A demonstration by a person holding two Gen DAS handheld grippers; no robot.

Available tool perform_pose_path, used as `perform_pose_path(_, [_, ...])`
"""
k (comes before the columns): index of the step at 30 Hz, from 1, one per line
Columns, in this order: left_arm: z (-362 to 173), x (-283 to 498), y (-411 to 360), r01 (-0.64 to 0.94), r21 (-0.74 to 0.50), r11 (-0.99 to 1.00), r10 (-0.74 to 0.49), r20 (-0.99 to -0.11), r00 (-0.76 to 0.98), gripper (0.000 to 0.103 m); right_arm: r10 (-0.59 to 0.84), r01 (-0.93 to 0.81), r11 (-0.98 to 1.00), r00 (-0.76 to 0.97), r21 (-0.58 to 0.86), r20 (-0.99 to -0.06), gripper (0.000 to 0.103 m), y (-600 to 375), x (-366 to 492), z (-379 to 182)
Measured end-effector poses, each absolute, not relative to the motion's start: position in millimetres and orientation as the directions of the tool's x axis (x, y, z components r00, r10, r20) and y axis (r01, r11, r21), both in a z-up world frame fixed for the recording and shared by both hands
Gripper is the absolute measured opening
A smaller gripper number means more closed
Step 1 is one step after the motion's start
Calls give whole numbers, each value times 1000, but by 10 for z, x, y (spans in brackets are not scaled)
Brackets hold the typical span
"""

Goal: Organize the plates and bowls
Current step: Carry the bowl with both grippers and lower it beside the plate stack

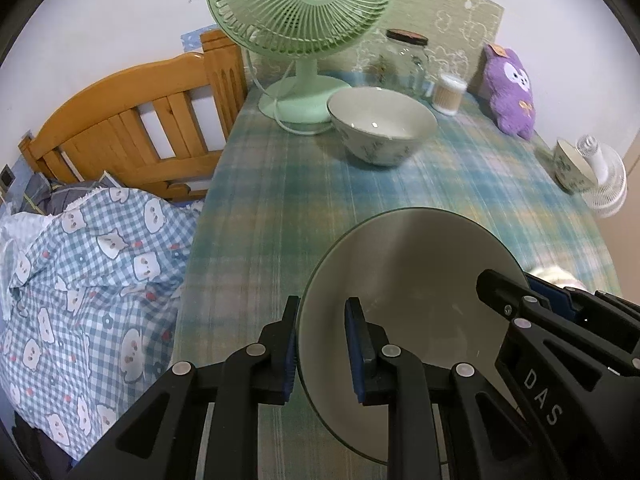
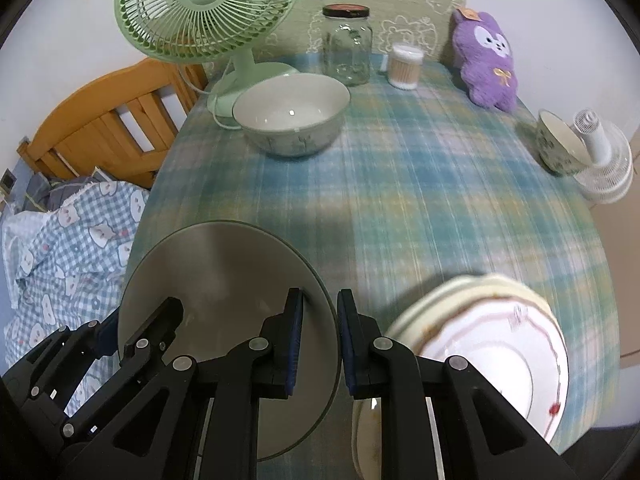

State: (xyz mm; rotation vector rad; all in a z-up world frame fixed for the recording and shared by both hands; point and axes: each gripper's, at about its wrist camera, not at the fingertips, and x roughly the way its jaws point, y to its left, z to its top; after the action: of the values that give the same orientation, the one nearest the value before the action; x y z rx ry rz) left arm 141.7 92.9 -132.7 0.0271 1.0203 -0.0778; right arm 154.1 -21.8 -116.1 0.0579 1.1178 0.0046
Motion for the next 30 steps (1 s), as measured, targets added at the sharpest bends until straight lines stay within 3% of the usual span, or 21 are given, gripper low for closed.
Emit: perform_pose_path(30, [-1565, 818, 843, 177, -20, 984, -105, -867, 487, 18, -37, 109, 994, 399, 8, -916, 22, -298, 874, -1388])
